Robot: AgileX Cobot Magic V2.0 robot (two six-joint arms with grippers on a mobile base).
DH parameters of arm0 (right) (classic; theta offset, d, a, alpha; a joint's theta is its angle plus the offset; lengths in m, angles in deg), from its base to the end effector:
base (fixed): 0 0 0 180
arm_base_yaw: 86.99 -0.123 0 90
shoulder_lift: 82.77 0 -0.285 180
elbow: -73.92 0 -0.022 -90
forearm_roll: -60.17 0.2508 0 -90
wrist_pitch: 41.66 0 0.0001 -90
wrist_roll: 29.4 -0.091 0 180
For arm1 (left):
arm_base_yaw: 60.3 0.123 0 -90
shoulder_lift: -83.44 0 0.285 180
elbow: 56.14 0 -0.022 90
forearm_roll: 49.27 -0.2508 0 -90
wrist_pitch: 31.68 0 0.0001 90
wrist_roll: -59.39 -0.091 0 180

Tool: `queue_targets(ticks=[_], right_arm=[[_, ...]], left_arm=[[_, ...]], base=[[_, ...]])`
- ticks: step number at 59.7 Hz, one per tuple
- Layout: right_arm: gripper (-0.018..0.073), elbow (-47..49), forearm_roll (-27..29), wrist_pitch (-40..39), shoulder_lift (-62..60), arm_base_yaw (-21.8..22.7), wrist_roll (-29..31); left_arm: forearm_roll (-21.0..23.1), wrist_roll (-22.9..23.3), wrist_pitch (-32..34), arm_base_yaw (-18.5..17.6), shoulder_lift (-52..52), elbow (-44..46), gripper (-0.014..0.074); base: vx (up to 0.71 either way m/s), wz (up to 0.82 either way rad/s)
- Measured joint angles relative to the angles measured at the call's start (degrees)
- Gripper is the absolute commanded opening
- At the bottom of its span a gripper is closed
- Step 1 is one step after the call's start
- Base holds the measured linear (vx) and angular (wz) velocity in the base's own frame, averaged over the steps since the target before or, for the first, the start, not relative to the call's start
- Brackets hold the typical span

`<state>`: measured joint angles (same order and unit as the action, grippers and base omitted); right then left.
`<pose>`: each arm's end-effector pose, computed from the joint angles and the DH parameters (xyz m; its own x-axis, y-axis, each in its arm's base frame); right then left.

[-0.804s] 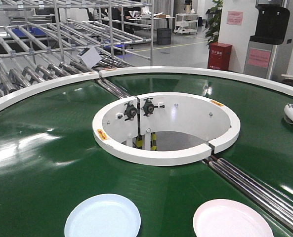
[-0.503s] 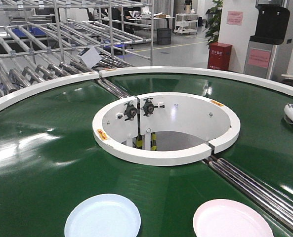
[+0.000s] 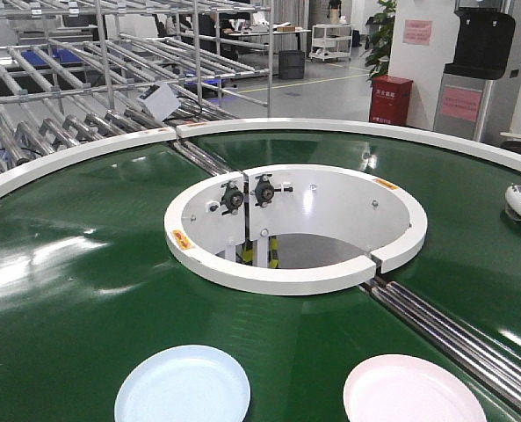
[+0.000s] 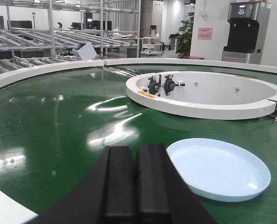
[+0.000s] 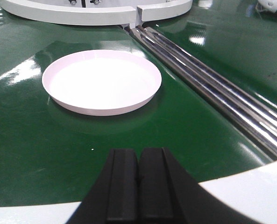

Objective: Grab plate from conveyor and place on tray

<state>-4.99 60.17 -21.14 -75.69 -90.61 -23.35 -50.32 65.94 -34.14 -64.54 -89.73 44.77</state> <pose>0.0529 0.0033 0.1717 -0.2754 -0.1230 -0.9534 -0.0927 0.9906 -0.1011 0.0564 -0.0041 0.1992 0.0211 -0.0977 -0.9950 0.0755 0.9925 -0.0958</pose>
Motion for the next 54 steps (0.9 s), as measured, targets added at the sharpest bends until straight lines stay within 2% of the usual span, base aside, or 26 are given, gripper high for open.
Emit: queue_targets(ticks=[14,26,30,39,47,54], right_arm=[[-0.0009,-0.06,0.0,-10.83,0.0,0.0,1.97],[-0.0009,-0.06,0.0,-14.0,0.0,0.0,2.11],[-0.0009,-0.06,0.0,-17.62,0.0,0.0,2.04],[-0.0009,0.51,1.41,-29.12,0.0,0.0,-0.32],[-0.0009,11.06,1.78,-26.89,0.09,0.0,-1.03],[-0.0009,24.76,1.81,-20.07,4.34,0.0,0.44]], left_arm=[[0.0,-0.16,2.45,0.0,0.0,0.0,-0.0006],[0.0,-0.16,3.69,0.0,0.0,0.0,-0.0006],[0.0,-0.16,6.47,0.0,0.0,0.0,-0.0006],[0.05,-0.16,17.98,0.0,0.0,0.65,-0.0006],[0.05,-0.16,15.43,0.0,0.5,10.76,-0.0006],[0.05,-0.18,7.86,0.0,7.11,24.76,-0.0006]], base=[[0.0,0.0],[0.0,0.0],[0.0,0.0],[0.0,0.0],[0.0,0.0],[0.0,0.0]])
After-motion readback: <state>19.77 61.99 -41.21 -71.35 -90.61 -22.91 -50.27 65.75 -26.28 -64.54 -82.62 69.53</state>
